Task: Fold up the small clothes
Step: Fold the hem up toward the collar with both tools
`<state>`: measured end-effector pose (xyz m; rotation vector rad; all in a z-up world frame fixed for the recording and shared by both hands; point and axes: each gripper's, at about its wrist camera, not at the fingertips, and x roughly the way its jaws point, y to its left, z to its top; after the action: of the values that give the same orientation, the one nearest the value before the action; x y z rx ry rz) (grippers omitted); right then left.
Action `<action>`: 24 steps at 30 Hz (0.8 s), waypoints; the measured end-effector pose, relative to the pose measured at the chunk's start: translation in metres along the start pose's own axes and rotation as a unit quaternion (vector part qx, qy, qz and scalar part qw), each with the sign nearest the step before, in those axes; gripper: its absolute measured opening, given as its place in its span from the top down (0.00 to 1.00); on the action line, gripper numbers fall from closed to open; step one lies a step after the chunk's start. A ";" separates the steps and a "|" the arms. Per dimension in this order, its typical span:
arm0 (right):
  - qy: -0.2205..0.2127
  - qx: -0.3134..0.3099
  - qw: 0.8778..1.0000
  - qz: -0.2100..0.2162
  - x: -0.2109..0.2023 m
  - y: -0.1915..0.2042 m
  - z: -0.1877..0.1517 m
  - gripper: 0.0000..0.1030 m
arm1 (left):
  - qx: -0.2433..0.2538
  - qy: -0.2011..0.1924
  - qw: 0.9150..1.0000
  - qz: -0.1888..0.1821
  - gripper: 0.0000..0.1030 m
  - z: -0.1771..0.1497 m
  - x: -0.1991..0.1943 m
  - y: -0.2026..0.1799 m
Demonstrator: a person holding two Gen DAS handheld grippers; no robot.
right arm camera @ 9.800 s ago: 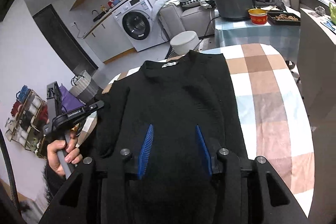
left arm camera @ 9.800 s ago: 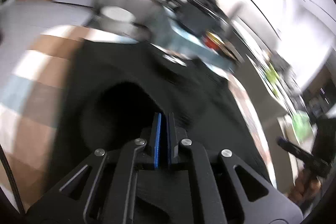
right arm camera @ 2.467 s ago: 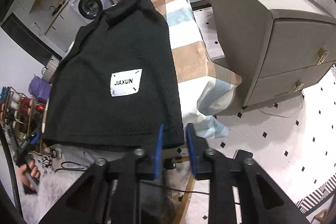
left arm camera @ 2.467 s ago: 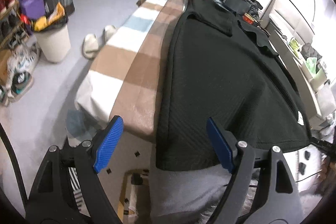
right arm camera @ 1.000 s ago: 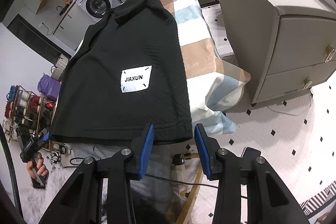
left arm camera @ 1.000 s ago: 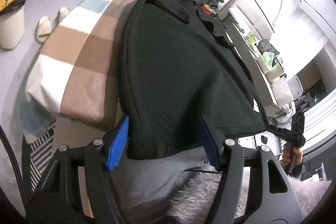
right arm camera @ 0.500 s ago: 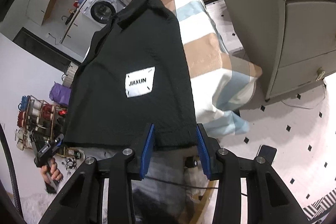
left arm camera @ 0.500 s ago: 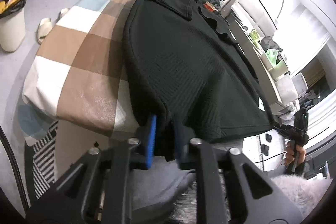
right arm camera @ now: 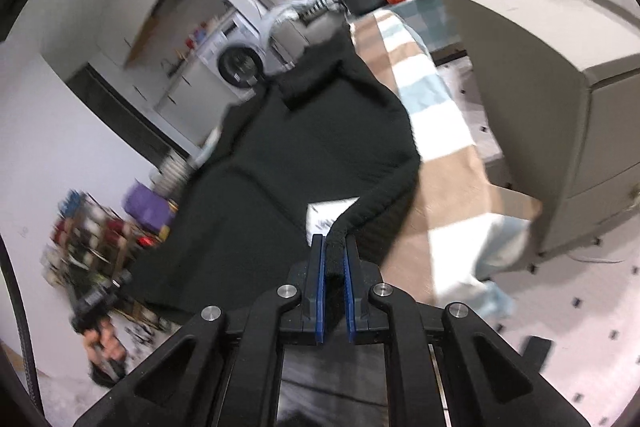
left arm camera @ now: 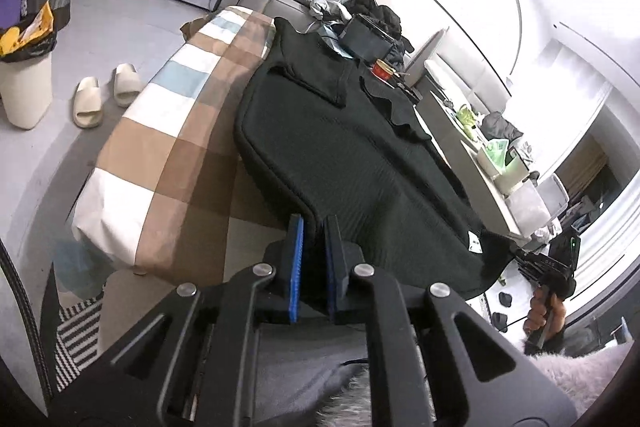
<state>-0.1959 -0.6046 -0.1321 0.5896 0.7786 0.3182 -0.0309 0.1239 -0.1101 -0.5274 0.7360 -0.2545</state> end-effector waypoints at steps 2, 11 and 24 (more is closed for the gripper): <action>-0.026 0.010 0.999 0.027 -0.003 0.001 0.002 0.92 | -0.001 -0.002 1.000 -0.002 0.93 0.002 -0.003 0.001; 0.050 0.063 0.997 -0.015 0.031 -0.028 0.004 0.82 | -0.023 0.036 0.999 0.002 0.93 -0.006 0.020 0.011; 0.060 0.063 0.996 -0.009 0.041 -0.034 -0.003 0.68 | -0.027 0.096 0.994 0.051 0.77 -0.015 0.058 0.018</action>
<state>-0.1689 -0.6111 -0.1778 0.6864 0.9237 0.2913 0.0006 0.1108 -0.1622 -0.5189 0.9565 -0.1921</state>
